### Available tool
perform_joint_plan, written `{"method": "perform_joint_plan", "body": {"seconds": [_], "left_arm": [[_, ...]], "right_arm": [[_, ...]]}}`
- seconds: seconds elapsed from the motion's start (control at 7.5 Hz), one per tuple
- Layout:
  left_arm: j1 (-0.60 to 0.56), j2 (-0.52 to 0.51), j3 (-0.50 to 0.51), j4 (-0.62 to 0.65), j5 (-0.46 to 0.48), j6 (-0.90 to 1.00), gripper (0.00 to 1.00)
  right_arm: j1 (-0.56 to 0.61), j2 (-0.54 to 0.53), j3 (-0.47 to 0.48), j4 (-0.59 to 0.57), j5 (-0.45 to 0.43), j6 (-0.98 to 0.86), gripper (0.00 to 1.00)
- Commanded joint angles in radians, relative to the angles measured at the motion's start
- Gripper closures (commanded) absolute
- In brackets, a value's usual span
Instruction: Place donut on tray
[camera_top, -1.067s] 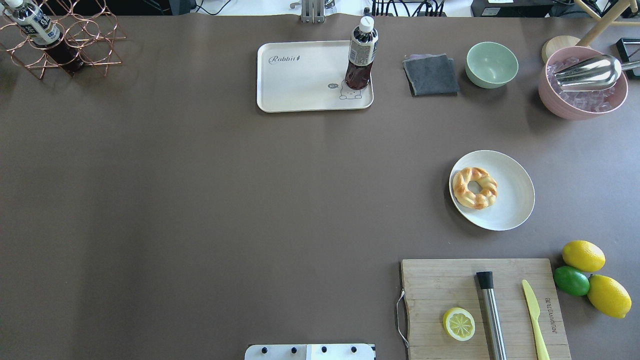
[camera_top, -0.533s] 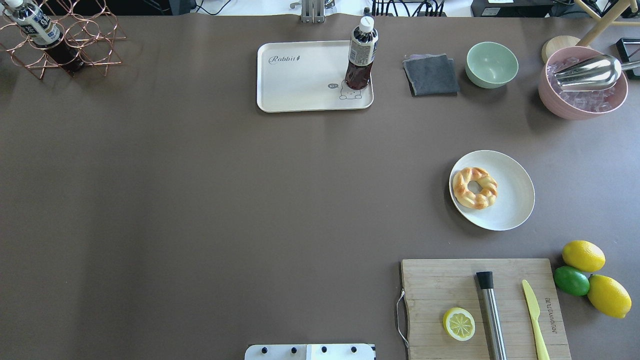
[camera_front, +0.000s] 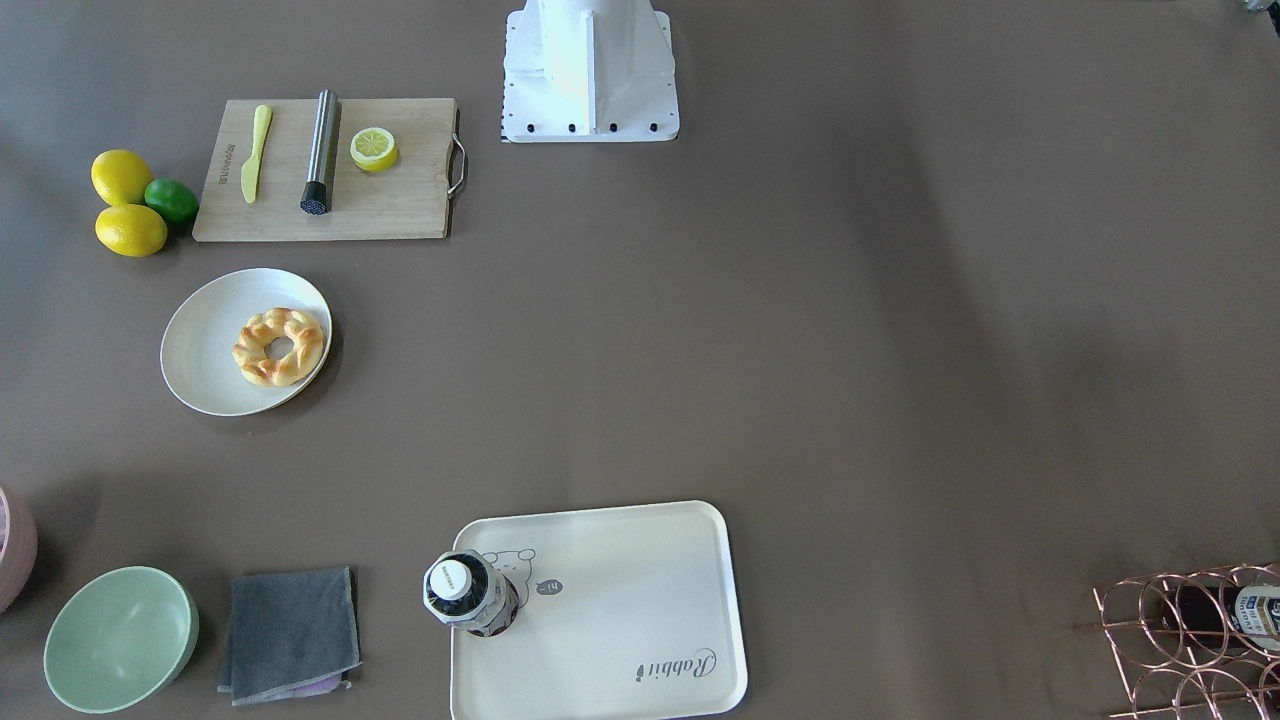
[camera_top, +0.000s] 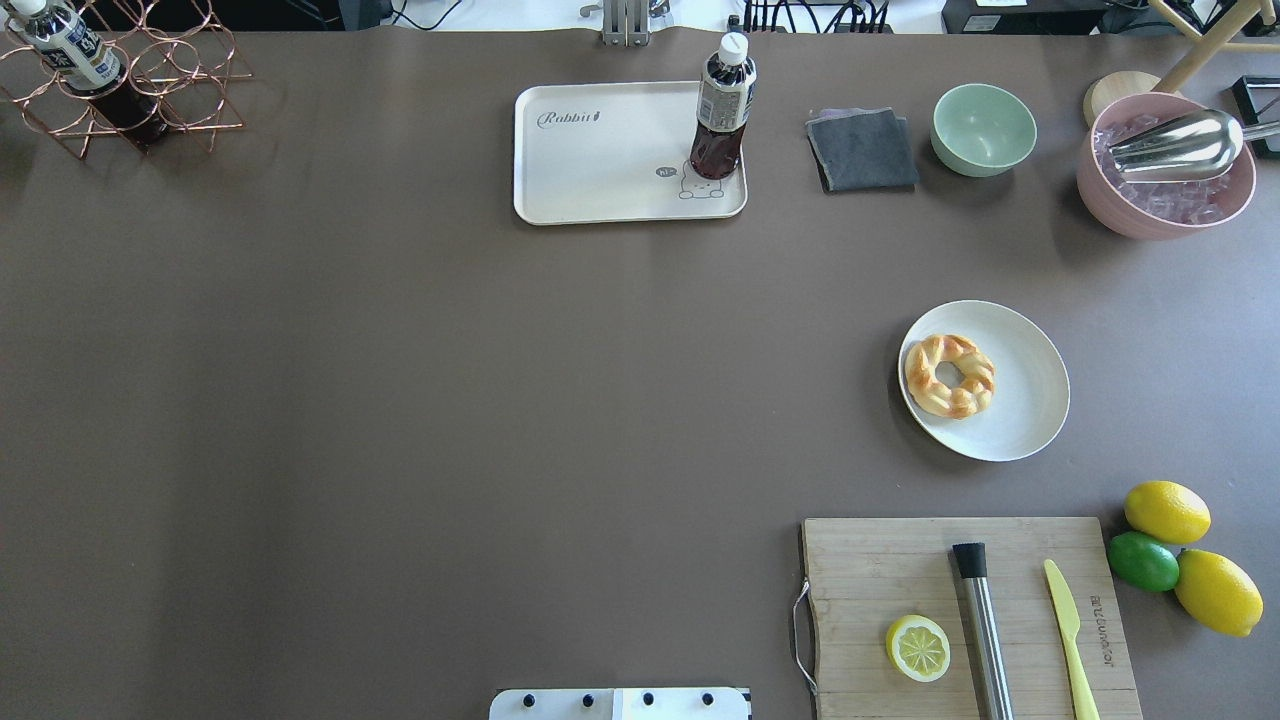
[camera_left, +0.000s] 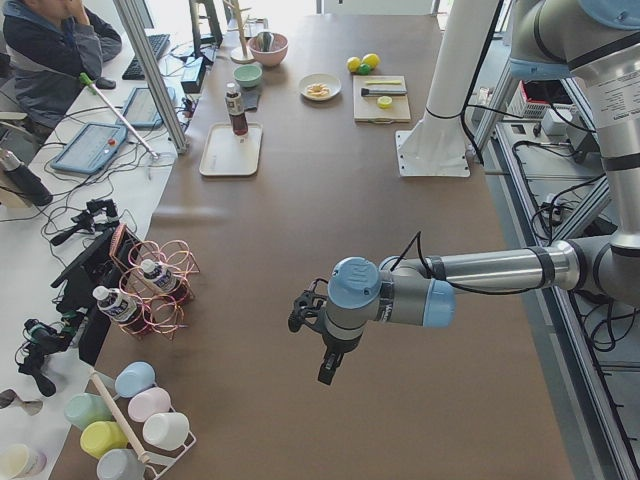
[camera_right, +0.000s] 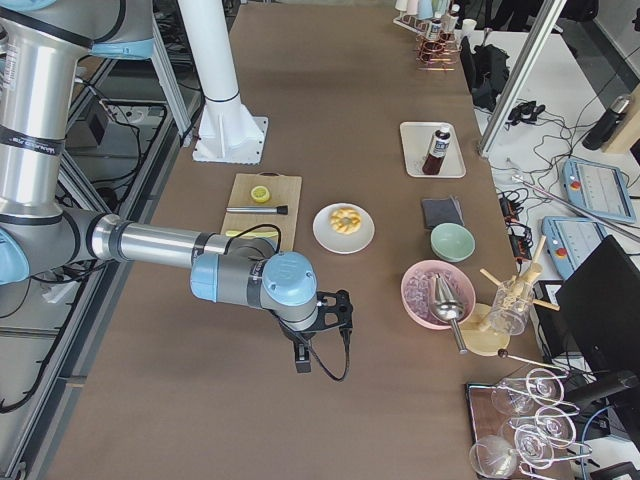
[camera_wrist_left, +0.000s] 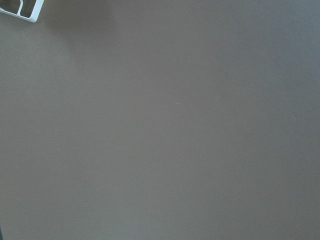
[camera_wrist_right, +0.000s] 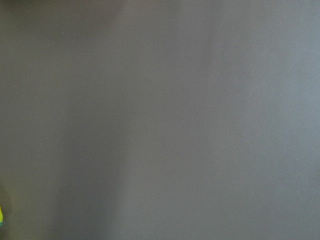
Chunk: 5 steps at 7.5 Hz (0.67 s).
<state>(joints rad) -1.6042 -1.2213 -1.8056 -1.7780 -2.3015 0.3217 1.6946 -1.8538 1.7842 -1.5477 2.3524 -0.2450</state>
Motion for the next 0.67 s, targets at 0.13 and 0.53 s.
{"method": "perform_joint_plan", "body": {"seconds": [0.13, 0.53], "left_arm": [[-0.007, -0.021, -0.056, 0.200, -0.145, -0.003, 0.03], [-0.008, -0.026, -0.104, 0.282, -0.147, -0.003, 0.03]], "right_arm": [[0.002, -0.001, -0.002, 0.000, 0.002, 0.003, 0.00], [0.002, -0.001, 0.000, 0.000, 0.004, 0.004, 0.00]]}}
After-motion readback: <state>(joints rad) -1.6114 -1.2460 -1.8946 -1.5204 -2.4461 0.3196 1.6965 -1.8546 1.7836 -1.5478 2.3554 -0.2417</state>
